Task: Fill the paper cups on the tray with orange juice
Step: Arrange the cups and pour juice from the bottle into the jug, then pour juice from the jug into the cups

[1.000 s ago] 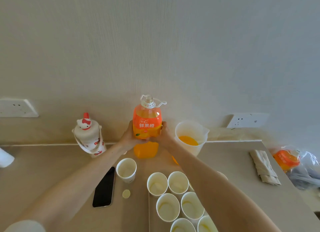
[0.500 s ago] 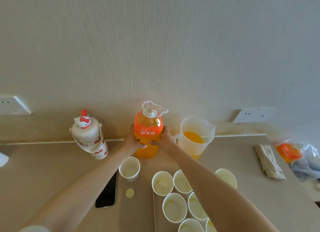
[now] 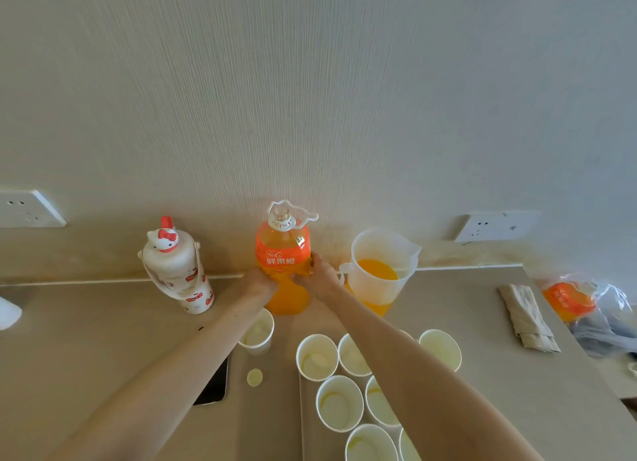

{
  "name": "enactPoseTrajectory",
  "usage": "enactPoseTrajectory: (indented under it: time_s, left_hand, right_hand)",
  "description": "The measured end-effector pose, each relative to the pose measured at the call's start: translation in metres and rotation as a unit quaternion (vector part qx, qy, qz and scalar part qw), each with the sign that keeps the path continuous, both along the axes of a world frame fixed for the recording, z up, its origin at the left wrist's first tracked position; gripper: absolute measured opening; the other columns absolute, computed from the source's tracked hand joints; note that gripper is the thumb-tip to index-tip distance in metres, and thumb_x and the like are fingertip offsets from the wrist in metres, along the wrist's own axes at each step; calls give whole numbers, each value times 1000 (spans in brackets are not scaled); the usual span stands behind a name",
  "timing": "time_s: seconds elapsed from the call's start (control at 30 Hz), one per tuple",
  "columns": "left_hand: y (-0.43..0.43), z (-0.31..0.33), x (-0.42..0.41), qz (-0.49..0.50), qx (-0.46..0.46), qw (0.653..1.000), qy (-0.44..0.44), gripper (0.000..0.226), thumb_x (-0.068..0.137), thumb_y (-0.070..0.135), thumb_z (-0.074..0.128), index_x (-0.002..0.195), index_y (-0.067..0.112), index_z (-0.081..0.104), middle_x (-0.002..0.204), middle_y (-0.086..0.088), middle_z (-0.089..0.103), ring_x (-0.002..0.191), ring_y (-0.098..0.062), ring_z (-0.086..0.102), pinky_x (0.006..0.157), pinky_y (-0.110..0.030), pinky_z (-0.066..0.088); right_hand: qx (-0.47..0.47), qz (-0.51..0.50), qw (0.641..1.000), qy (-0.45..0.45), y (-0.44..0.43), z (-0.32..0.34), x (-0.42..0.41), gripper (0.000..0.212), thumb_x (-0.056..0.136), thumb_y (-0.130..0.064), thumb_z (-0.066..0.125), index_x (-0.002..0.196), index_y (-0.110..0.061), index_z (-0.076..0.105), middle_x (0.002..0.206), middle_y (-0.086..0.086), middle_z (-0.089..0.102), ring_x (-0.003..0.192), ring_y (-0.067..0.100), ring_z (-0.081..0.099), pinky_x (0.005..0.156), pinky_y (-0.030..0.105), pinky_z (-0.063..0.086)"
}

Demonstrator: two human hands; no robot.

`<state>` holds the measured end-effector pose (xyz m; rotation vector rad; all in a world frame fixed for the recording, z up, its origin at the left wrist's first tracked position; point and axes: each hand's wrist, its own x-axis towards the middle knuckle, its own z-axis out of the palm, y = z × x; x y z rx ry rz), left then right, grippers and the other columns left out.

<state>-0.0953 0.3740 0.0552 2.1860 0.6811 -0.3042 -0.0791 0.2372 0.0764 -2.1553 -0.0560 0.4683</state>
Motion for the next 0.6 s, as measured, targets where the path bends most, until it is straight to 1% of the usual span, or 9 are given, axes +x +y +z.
enactPoseTrajectory:
  time_s: [0.07, 0.13, 0.2, 0.27, 0.3, 0.37, 0.43, 0.5, 0.6]
  left_hand:
    - [-9, 12, -7, 65, -111, 991, 32, 10, 91, 2, 56, 101, 3, 57, 118, -20, 57, 94, -30, 58, 76, -37, 51]
    - [-16, 23, -15, 135, -283, 946, 86, 44, 95, 3, 52, 137, -1, 41, 141, -26, 40, 102, -37, 60, 78, -34, 55]
    - [-27, 31, -23, 139, -366, 911, 129, 54, 97, 3, 49, 146, -4, 27, 147, -30, 32, 111, -44, 58, 89, -41, 51]
    - [-42, 32, -28, 102, -344, 922, 148, 43, 98, 7, 47, 137, -8, 36, 134, -30, 47, 105, -41, 61, 88, -43, 47]
    - [-52, 30, -28, 79, -326, 932, 137, 35, 99, 9, 46, 130, -5, 42, 123, -28, 55, 99, -38, 64, 86, -42, 47]
    - [-77, 29, -28, 39, -294, 951, 89, 20, 99, 10, 45, 117, 3, 50, 98, -17, 63, 85, -29, 65, 75, -37, 50]
    - [-95, 26, -21, -14, -206, 978, 31, 12, 96, 8, 49, 102, 6, 58, 81, -8, 61, 81, -26, 62, 70, -32, 48]
    - [-106, 21, -11, -54, -134, 989, -18, 15, 92, 6, 52, 105, 5, 61, 83, -7, 62, 88, -25, 61, 71, -29, 45]
    - [-119, 13, 2, -43, -111, 992, -39, 29, 87, 5, 56, 115, 9, 54, 110, -14, 63, 100, -26, 58, 81, -34, 46]
  right_hand:
    - [-24, 11, 1000, -4, -5, 3, -4, 50, 93, -26, 62, 139, -11, 48, 129, 8, 60, 117, 25, 56, 87, 30, 44]
    - [-43, 16, 999, 2, -15, 4, -8, 39, 93, -23, 60, 129, -8, 59, 116, 9, 65, 107, 24, 59, 86, 32, 46]
    - [-46, 32, 998, 9, -30, 5, -15, 30, 93, -18, 58, 118, -4, 66, 111, 11, 68, 103, 24, 62, 87, 31, 47]
    - [-36, 43, 998, 14, -48, 5, -20, 22, 95, -15, 55, 108, -2, 68, 94, 5, 68, 89, 16, 59, 82, 26, 44]
    - [-23, 38, 999, 26, -58, 5, -23, 17, 96, -14, 55, 106, -7, 67, 84, 0, 62, 83, 13, 55, 78, 25, 43]
    - [21, -2, 997, 76, -80, 2, -27, 19, 95, -14, 58, 111, -9, 67, 83, -1, 59, 81, 16, 54, 67, 23, 46]
    - [31, -42, 992, 115, -97, -2, -30, 9, 92, -15, 61, 96, -9, 65, 83, 4, 60, 74, 18, 56, 58, 23, 46]
    - [14, -68, 988, 134, -116, -6, -33, 10, 91, -16, 62, 83, -11, 58, 69, 3, 55, 61, 15, 52, 51, 22, 42]
    - [32, -120, 981, 148, -146, -11, -32, 4, 90, -12, 61, 88, -12, 58, 66, 1, 52, 56, 10, 49, 52, 22, 44]
